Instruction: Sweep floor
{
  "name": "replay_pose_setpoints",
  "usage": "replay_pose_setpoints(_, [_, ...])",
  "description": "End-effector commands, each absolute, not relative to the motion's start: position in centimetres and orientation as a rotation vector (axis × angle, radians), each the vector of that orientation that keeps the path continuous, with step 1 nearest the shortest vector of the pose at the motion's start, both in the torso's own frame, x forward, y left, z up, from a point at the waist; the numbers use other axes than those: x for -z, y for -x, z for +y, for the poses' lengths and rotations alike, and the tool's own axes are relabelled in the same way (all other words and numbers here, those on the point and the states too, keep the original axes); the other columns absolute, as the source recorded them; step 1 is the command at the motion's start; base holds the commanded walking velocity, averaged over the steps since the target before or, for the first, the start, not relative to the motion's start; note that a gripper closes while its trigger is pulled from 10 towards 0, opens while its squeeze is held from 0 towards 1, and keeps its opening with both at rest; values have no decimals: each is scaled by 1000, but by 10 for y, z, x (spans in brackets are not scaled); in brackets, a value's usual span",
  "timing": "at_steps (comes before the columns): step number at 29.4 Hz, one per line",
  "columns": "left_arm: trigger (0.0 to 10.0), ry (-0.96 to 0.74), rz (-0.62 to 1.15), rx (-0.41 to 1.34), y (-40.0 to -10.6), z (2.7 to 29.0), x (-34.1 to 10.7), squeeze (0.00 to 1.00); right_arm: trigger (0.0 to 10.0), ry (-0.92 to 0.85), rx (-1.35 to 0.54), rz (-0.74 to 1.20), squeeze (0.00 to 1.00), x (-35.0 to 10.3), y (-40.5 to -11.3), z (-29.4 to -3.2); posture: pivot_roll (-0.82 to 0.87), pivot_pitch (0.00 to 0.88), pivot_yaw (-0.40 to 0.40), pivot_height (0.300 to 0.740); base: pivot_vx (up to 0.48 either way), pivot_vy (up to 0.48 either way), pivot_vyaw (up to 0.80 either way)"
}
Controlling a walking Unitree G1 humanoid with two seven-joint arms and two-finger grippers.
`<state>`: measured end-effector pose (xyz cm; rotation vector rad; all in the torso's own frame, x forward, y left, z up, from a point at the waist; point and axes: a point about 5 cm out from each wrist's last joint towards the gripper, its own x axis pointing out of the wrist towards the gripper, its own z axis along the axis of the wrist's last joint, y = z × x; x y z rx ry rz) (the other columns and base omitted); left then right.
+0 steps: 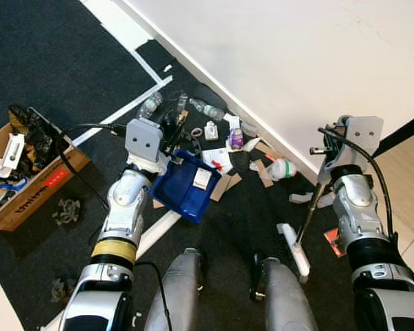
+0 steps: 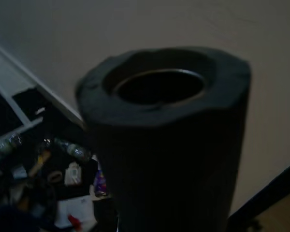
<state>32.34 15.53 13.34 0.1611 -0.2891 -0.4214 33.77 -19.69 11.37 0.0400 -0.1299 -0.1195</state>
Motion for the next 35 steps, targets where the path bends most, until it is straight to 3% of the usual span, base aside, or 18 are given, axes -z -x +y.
replay_pose_setpoints(1, [10000,-54,-158,467,-315,141,-104,0,10000,-144,144,-116,0,-107,-336,-193,114,258,-17,740,0,0,0])
replay_pose_setpoints(10, [10000,-53,-153,474,-313,140,-102,0,10000,-340,112,-213,0,-125,-346,-167,131,267,-17,740,0,0,0])
replay_pose_setpoints(18, [10000,-48,-145,478,-310,139,-100,0,10000,-411,106,-275,0,-141,-354,-160,135,268,-17,740,0,0,0])
replay_pose_setpoints(29, [10000,-50,-122,489,-310,137,-98,0,10000,-406,126,-331,0,-149,-354,-169,132,268,-11,740,0,0,0])
replay_pose_setpoints(35, [10000,-52,-99,503,-308,134,-93,0,10000,-211,134,-355,0,-161,-353,-181,121,269,-8,740,0,0,0])
